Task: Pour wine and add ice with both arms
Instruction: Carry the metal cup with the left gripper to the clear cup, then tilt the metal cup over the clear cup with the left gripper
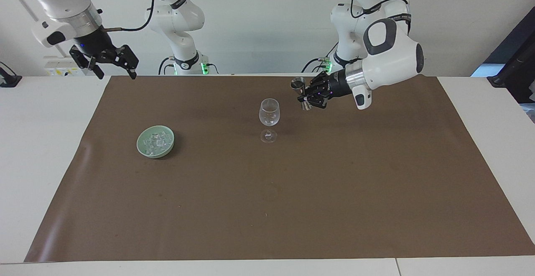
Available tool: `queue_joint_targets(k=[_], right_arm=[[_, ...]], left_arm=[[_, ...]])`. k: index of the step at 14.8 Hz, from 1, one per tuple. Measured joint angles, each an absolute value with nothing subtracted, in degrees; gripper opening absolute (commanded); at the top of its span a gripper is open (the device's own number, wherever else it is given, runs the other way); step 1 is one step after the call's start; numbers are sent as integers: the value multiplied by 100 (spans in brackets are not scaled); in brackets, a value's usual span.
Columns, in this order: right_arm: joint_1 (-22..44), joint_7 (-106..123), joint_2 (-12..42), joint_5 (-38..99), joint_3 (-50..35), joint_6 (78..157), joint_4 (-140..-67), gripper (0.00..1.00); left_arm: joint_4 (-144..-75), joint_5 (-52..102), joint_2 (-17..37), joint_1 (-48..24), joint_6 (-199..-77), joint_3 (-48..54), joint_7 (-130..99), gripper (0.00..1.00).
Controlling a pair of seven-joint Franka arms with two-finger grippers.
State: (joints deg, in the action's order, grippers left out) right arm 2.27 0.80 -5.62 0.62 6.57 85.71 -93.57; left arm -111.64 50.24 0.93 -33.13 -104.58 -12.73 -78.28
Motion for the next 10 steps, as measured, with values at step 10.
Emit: queue_joint_targets(k=[10], right_arm=[[264, 80, -562, 72, 645, 8571, -9357, 100]], left_arm=[[-11304, 3635, 78, -4003, -11760, -1275, -9157, 0]])
